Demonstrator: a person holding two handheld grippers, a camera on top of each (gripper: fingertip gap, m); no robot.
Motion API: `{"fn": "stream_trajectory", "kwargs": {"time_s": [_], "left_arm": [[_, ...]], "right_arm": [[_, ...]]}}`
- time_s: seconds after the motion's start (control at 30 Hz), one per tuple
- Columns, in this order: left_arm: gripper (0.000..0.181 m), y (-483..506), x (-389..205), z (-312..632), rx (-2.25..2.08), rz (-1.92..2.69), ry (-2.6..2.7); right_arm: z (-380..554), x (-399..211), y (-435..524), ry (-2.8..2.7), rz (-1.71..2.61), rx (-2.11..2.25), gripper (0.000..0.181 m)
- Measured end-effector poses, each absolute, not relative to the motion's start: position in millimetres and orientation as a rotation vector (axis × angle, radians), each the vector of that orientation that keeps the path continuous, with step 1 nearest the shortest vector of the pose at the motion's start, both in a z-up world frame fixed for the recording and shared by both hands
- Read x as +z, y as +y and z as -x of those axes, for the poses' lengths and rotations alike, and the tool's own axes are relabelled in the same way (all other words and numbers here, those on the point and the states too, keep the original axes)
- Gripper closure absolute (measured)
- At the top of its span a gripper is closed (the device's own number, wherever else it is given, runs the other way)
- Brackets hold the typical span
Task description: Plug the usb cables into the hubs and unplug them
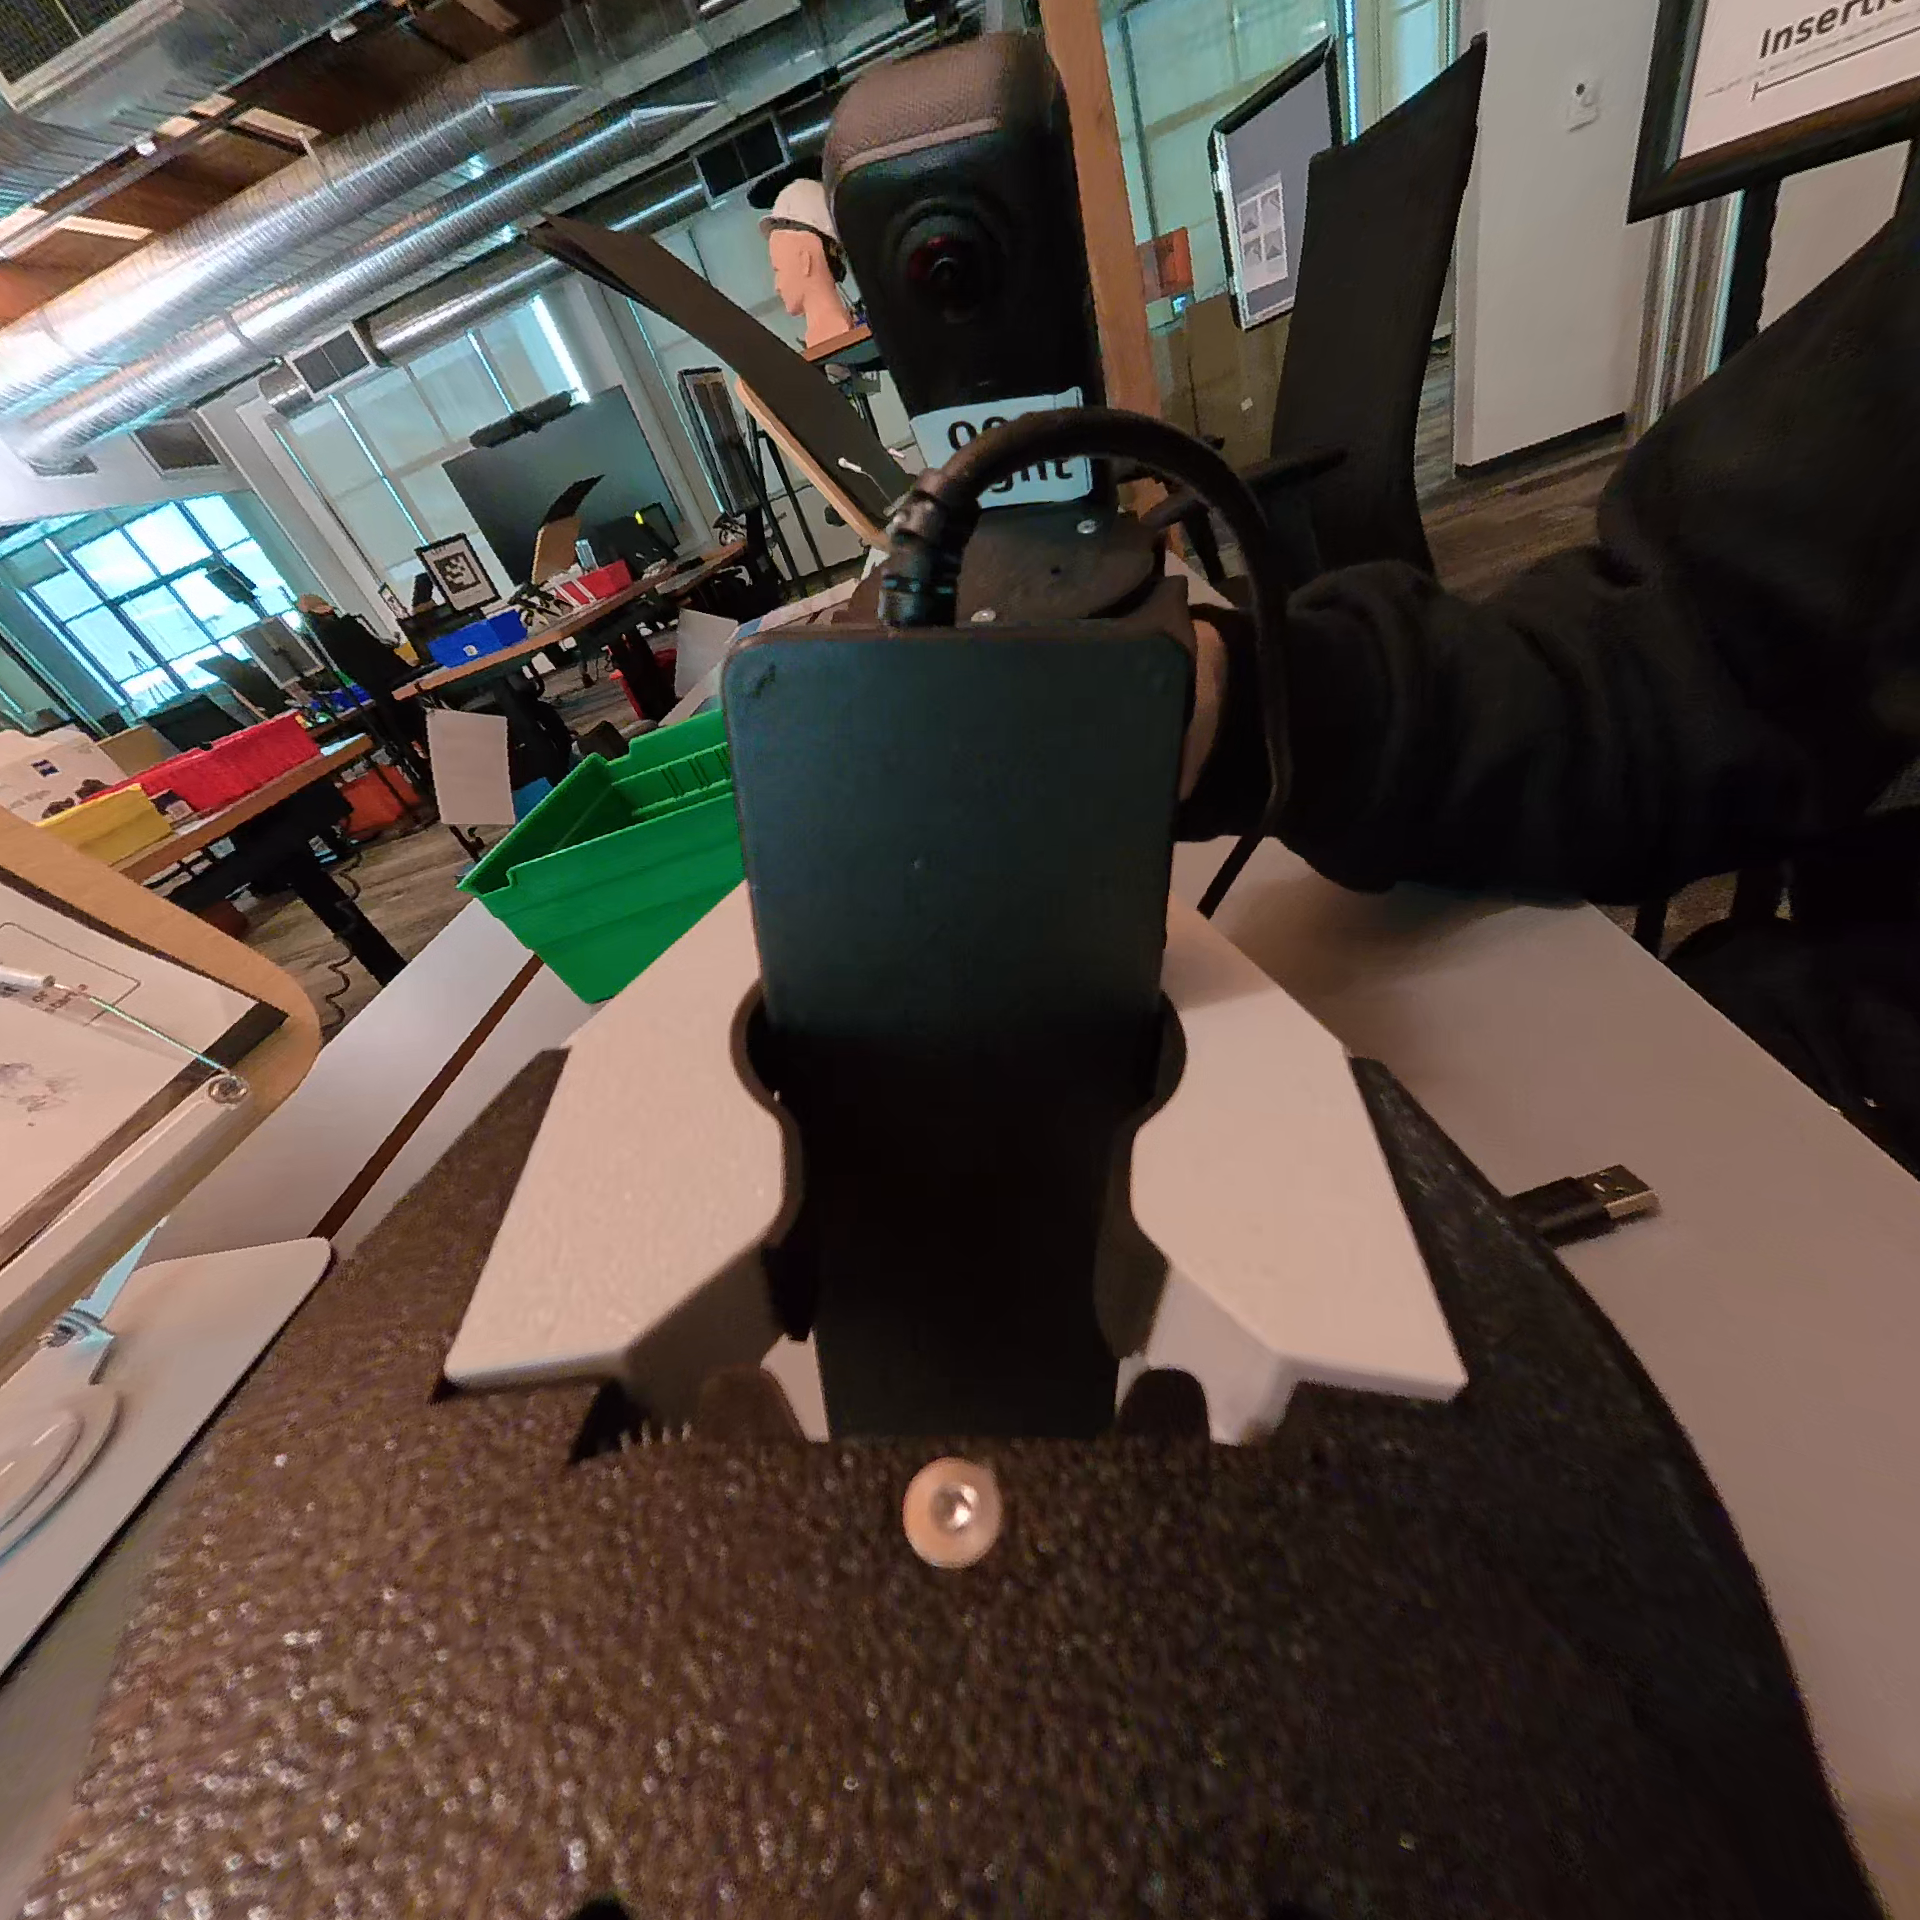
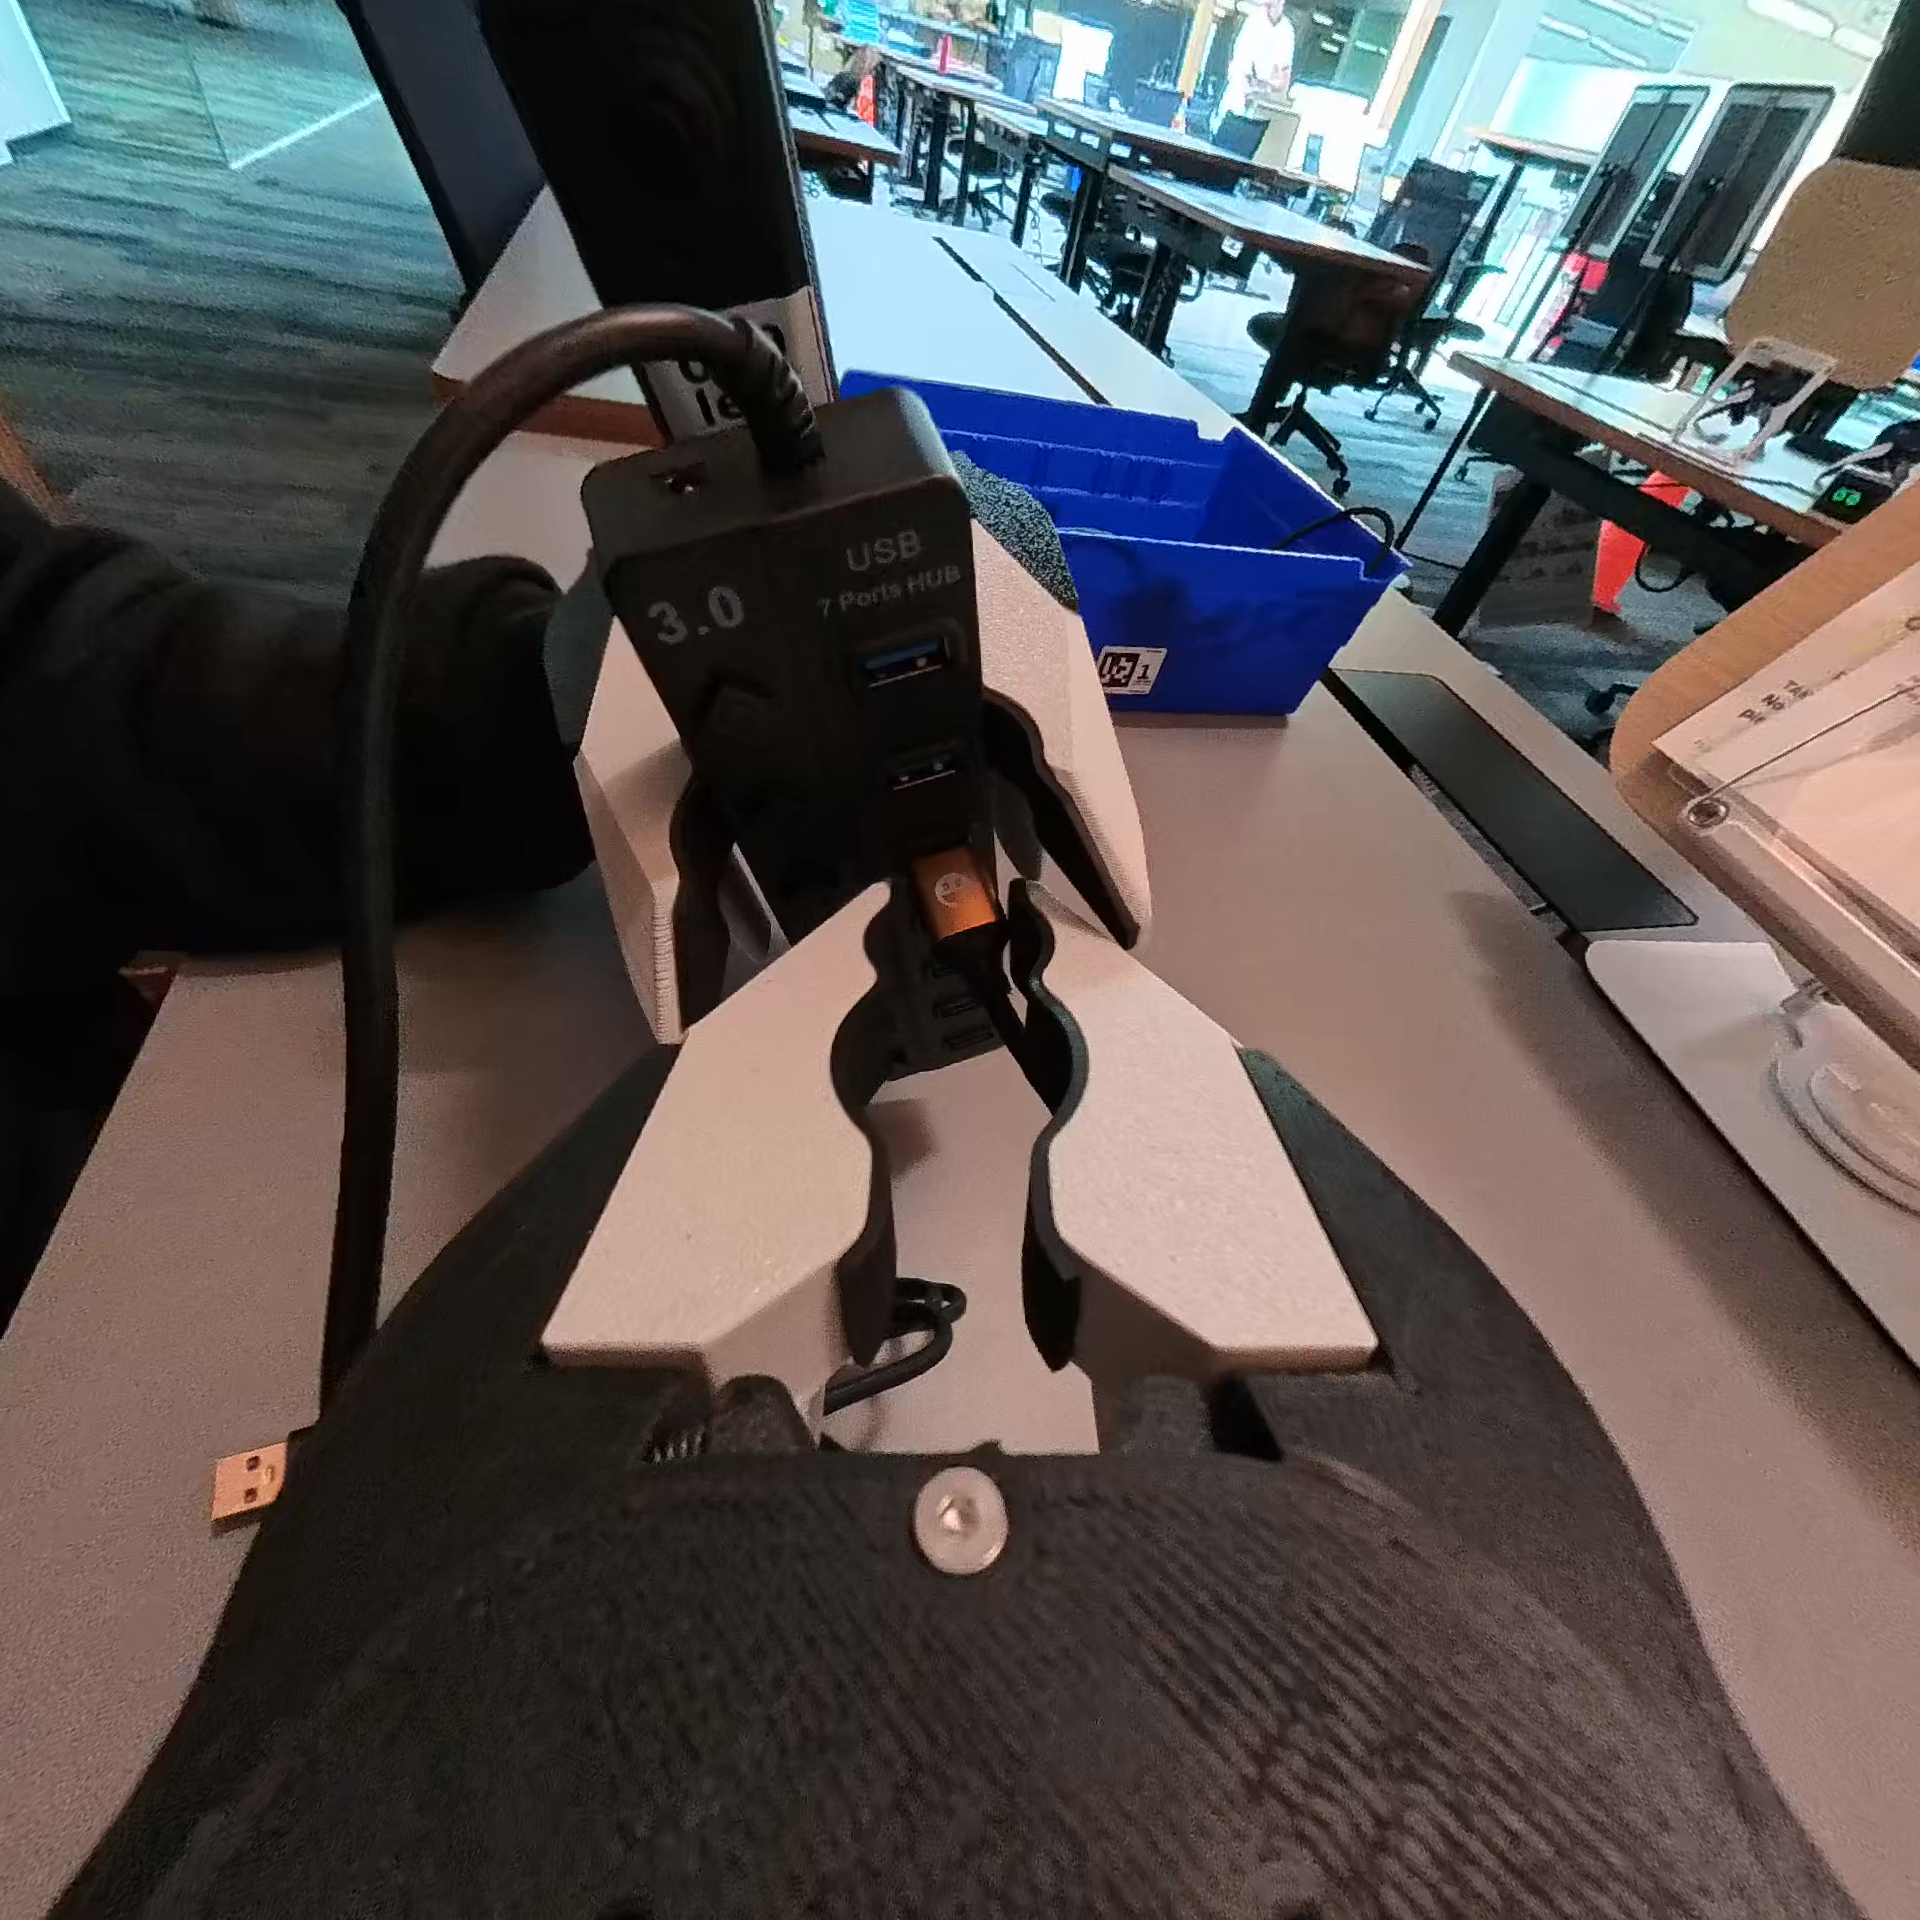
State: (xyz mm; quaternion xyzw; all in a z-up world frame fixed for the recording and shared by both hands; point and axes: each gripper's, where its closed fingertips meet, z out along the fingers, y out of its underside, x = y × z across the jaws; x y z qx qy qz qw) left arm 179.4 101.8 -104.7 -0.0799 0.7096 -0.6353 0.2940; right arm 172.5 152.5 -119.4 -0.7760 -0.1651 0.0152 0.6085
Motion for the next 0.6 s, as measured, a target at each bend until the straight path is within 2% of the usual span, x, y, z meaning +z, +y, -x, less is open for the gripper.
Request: {"fn": "stream_trajectory", "kwargs": {"time_s": [0.37,0.6], "left_arm": [[0.120,97.1,-112.7,-178.5,-1.635,0.220,1.981],[0.120,107.9,-126.9,-187.3,-1.545,0.319,2.044]], "right_arm": [[-171.8,-121.6,137.7,-0.468,1.908,-0.009,0.167],[-184.0,-121.8,125.4,-0.527,1.986,-0.200,0.167]]}}
